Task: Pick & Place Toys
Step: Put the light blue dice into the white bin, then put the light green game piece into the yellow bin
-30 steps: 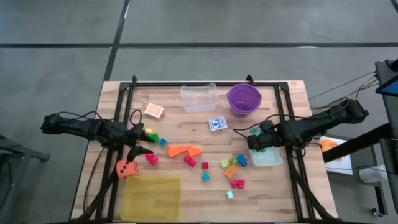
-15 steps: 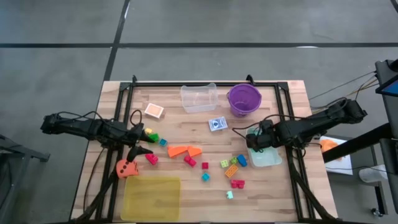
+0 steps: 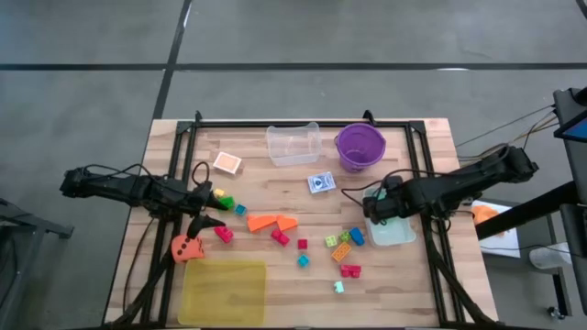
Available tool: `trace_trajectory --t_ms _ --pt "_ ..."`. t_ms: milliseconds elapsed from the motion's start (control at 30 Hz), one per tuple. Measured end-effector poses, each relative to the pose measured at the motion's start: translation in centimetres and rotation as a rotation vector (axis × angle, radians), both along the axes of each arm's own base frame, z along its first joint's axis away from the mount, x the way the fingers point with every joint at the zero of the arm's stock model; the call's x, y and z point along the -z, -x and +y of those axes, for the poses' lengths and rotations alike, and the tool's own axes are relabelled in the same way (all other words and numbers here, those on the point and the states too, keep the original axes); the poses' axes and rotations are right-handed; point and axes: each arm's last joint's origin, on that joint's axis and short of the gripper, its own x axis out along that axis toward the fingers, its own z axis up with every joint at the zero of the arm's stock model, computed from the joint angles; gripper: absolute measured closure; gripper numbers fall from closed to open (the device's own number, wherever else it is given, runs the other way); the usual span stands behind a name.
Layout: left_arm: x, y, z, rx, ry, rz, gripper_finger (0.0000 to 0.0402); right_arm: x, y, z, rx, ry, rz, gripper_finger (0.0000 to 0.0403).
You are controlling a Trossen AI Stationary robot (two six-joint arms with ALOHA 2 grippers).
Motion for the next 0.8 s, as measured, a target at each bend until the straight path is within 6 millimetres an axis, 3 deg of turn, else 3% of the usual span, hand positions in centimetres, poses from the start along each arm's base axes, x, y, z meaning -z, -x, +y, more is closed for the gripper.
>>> trace_trajectory --t_ms 333,533,667,800 --pt "0.0 0.0 0.0 0.0 0.0 0.0 0.0128 -3.8 -0.5 0.2 -0.002 -0.02 -0.013 0.0003" --pt "0.0 0.0 0.0 0.0 0.0 0.0 0.0128 -6.4 -1.9 0.6 0.01 -0.062 -0.144 0.0003" --pt "0.0 0.0 0.0 0.0 0.0 0.0 0.0128 -7.3 -3.2 1.0 -0.166 -0.057 -0.17 0.0003" --pt "0.0 0.0 0.0 0.0 0.0 0.0 0.0128 -8.1 -4.1 1.2 -0.479 -0.004 -0.122 0.0003"
